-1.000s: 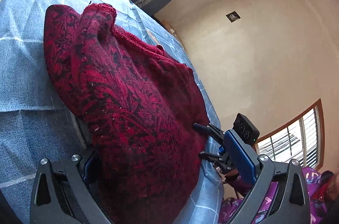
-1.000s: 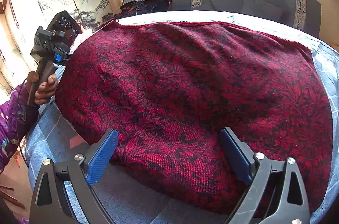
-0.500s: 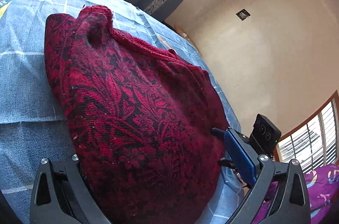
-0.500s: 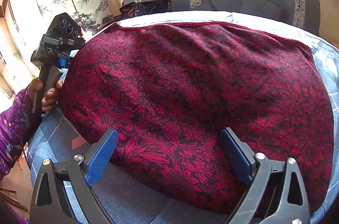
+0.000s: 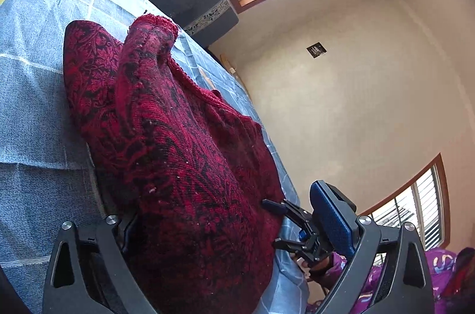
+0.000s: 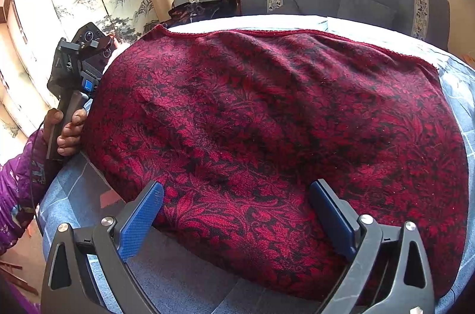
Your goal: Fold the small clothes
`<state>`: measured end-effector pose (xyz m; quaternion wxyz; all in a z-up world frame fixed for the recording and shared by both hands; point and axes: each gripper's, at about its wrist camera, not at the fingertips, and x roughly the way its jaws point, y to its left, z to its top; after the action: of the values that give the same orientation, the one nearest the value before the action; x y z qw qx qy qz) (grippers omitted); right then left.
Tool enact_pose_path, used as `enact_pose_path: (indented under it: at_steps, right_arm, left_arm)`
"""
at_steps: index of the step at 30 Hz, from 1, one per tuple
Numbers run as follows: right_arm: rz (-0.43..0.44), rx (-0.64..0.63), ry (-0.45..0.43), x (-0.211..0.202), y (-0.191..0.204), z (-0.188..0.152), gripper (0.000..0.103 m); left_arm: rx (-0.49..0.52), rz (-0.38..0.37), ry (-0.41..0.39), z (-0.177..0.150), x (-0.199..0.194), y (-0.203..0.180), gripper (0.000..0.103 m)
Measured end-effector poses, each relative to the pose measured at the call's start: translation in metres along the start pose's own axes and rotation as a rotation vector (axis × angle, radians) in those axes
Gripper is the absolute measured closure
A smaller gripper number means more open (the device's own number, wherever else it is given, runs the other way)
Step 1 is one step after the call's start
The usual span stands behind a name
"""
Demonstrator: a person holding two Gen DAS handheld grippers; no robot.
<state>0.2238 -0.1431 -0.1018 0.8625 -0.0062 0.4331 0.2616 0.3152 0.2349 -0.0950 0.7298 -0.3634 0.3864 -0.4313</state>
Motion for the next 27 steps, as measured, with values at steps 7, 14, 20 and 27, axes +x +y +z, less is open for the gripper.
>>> enact_pose_path:
  at_steps: [7, 14, 20, 27]
  right_arm:
    - [-0.016, 0.014, 0.003, 0.001, -0.003, 0.000, 0.005]
    - [-0.033, 0.019, -0.001, 0.000, -0.001, 0.002, 0.005]
    - [-0.012, 0.021, -0.021, -0.006, -0.003, -0.001, 0.003]
    - [0.156, 0.146, -0.058, -0.024, -0.022, 0.003, 0.013]
  left_arm:
    - [0.055, 0.128, -0.008, -0.004, 0.011, -0.010, 0.011]
    - [0.128, 0.272, 0.061, -0.008, 0.032, -0.021, 0.014]
    - [0.036, 0.377, 0.064, -0.007, 0.039, -0.014, 0.048]
    - [-0.061, 0.385, 0.032, -0.013, 0.036, -0.008, 0.052]
